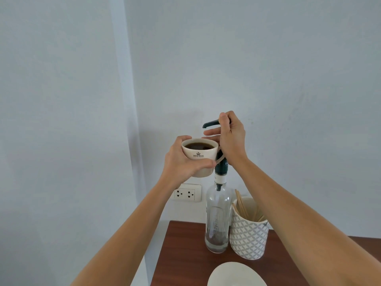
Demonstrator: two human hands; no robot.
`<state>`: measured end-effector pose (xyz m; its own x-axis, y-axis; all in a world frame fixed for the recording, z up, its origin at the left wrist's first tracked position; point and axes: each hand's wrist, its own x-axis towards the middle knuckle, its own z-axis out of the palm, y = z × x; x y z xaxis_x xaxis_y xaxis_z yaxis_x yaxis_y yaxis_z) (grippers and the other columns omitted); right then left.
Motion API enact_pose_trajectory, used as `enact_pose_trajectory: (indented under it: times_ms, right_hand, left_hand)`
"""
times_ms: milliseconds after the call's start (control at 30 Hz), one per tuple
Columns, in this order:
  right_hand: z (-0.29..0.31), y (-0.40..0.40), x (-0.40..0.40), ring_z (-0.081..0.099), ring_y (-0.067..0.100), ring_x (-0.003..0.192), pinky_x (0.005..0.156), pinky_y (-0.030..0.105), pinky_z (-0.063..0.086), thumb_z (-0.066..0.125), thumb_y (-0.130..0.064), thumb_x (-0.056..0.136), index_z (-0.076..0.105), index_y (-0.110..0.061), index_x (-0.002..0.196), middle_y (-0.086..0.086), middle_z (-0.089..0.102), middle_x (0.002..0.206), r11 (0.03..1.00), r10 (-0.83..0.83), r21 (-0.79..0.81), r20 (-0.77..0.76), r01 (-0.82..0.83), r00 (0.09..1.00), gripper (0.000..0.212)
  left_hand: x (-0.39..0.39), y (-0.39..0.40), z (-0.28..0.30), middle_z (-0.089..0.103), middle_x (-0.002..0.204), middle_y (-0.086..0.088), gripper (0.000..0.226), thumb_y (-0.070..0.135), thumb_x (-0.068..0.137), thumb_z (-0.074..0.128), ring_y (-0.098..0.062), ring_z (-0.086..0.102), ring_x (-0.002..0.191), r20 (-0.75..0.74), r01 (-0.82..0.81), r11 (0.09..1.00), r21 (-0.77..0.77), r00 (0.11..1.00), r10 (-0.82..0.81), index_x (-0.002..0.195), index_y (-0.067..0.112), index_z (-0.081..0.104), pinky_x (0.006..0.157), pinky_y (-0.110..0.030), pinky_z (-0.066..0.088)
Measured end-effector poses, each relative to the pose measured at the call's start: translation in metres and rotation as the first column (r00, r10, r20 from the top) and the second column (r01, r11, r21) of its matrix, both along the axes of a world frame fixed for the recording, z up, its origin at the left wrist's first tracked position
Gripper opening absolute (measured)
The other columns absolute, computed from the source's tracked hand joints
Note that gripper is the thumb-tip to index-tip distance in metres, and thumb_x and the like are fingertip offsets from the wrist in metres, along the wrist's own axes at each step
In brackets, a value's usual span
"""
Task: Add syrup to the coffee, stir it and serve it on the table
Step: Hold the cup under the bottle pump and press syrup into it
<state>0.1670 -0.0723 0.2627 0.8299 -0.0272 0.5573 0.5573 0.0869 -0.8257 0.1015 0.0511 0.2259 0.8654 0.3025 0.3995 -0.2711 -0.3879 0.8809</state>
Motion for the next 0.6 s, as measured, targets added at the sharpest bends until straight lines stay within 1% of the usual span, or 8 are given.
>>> enact_pose_trajectory:
  times_ms: [100,167,300,433,533,600]
  right_hand:
    - [-0.0004,0.0003,0.0007,0.075,0.034,0.059,0.056,0.037,0.056,0.041,-0.032,0.104,0.046,-0.01,0.084,0.022,0.075,0.077,1.0,-0.016,-0.008,-0.003,0.016,1.0,0.03]
    - [-0.0005,0.0006,0.0016,0.075,0.035,0.058,0.059,0.041,0.057,0.041,-0.032,0.104,0.046,-0.01,0.085,0.022,0.075,0.077,1.0,-0.021,-0.013,-0.003,0.021,1.0,0.03]
    - [-0.0011,0.0008,0.0019,0.075,0.034,0.058,0.059,0.039,0.056,0.04,-0.031,0.104,0.045,-0.012,0.082,0.021,0.076,0.077,1.0,-0.024,-0.017,-0.003,0.024,1.0,0.03]
    - [-0.0007,0.0014,0.0013,0.075,0.034,0.057,0.056,0.036,0.055,0.039,-0.03,0.104,0.045,-0.011,0.083,0.021,0.076,0.08,1.0,-0.025,-0.019,-0.004,0.025,1.0,0.03]
    - [-0.0003,0.0015,0.0008,0.075,0.034,0.057,0.058,0.039,0.057,0.039,-0.029,0.104,0.046,-0.01,0.085,0.019,0.077,0.082,1.0,-0.014,-0.015,-0.008,0.014,1.0,0.028]
    - [-0.0003,0.0015,0.0002,0.075,0.033,0.056,0.057,0.038,0.056,0.039,-0.028,0.103,0.045,-0.01,0.083,0.016,0.077,0.081,1.0,-0.012,-0.012,-0.011,0.012,1.0,0.028]
  left_hand:
    - [0.0001,0.0001,-0.0001,0.067,0.108,0.01,0.095,0.048,0.031,0.086,-0.014,0.066,0.101,-0.002,0.003,1.0,0.003,1.0,-0.003,0.118,0.033,0.051,0.083,-0.035,0.06]
    - [0.0003,0.0001,-0.0001,0.067,0.109,0.009,0.096,0.044,0.034,0.088,-0.014,0.066,0.101,-0.005,0.001,1.0,-0.001,1.0,-0.001,0.121,0.032,0.052,0.082,-0.034,0.059]
    - [0.0014,0.0003,-0.0003,0.066,0.11,0.008,0.095,0.039,0.039,0.09,-0.013,0.065,0.1,-0.005,0.006,1.0,-0.002,1.0,-0.006,0.126,0.029,0.051,0.079,-0.03,0.057]
    - [0.0023,0.001,-0.0016,0.067,0.111,0.007,0.1,0.047,0.031,0.087,-0.014,0.066,0.101,-0.006,0.01,1.0,-0.013,1.0,-0.01,0.123,0.03,0.052,0.079,-0.031,0.058]
    - [0.0027,0.0012,-0.0015,0.067,0.112,0.008,0.102,0.048,0.03,0.086,-0.014,0.066,0.102,-0.005,0.013,1.0,-0.015,1.0,-0.013,0.125,0.03,0.052,0.079,-0.03,0.058]
    - [0.0027,0.0013,-0.0014,0.067,0.112,0.008,0.101,0.047,0.031,0.087,-0.013,0.066,0.102,-0.005,0.013,1.0,-0.016,1.0,-0.013,0.125,0.03,0.052,0.078,-0.03,0.057]
